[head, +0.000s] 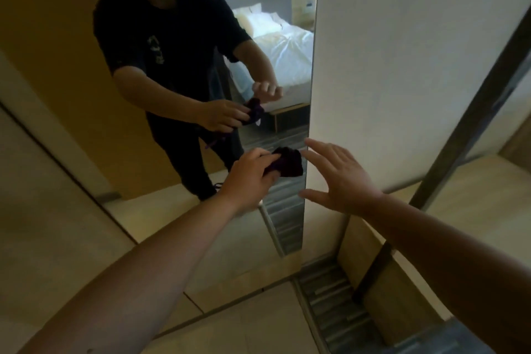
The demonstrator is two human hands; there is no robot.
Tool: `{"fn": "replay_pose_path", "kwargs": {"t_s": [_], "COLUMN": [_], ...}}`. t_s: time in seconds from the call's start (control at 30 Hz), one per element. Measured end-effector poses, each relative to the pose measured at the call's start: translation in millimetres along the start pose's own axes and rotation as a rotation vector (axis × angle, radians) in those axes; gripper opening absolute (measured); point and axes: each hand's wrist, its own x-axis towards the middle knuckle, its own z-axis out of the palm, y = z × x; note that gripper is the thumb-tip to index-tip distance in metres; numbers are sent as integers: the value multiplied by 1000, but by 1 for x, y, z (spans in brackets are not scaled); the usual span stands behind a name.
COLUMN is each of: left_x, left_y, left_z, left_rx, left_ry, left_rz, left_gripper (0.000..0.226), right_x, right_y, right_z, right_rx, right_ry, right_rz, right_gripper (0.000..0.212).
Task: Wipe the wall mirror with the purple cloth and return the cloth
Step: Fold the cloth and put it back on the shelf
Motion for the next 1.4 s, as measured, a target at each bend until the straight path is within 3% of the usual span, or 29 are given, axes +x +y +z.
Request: {"fn": "replay_pose_path", "kwargs": {"t_s": [0.2, 0.3, 0.4, 0.53, 0.6, 0.7, 0.93, 1.2, 1.4], "left_x": [1, -5, -13, -25, -31, -39, -13, 46, 71], "left_y": [66, 80, 92, 102, 107, 118, 172, 264, 307], "left_z": [-111, -129, -131, -115, -97, -66, -16, 59, 101], "left_rx": [-129, -119, -78, -79, -85, -41, -40, 92, 70], "left_ry": [-348, -462, -592, -702, -726, -641, -593, -661, -730], "left_rz": [-37, -57, -52, 9, 53, 110, 226, 185, 219], "left_gripper": [21, 17, 12, 29, 38, 51, 9, 24, 19], "right_x": [25, 25, 17, 1, -9, -26, -76, -138, -180], "right_y": [-43, -59, -69, -73, -70, -58, 13, 107, 178], "right_z": [-97, -126, -144, -159, -166, -177, -212, -222, -227], "right_rx": [-103, -93, -49, 25, 75, 125, 124, 60, 145], "right_ry": [25, -8, -102, -282, -321, -377, -568, -758, -852], "right_rz": [-92, -94, -32, 173, 270, 347, 399, 364, 344], "right_gripper": [72, 53, 26, 22, 21, 19, 26, 44, 19]}}
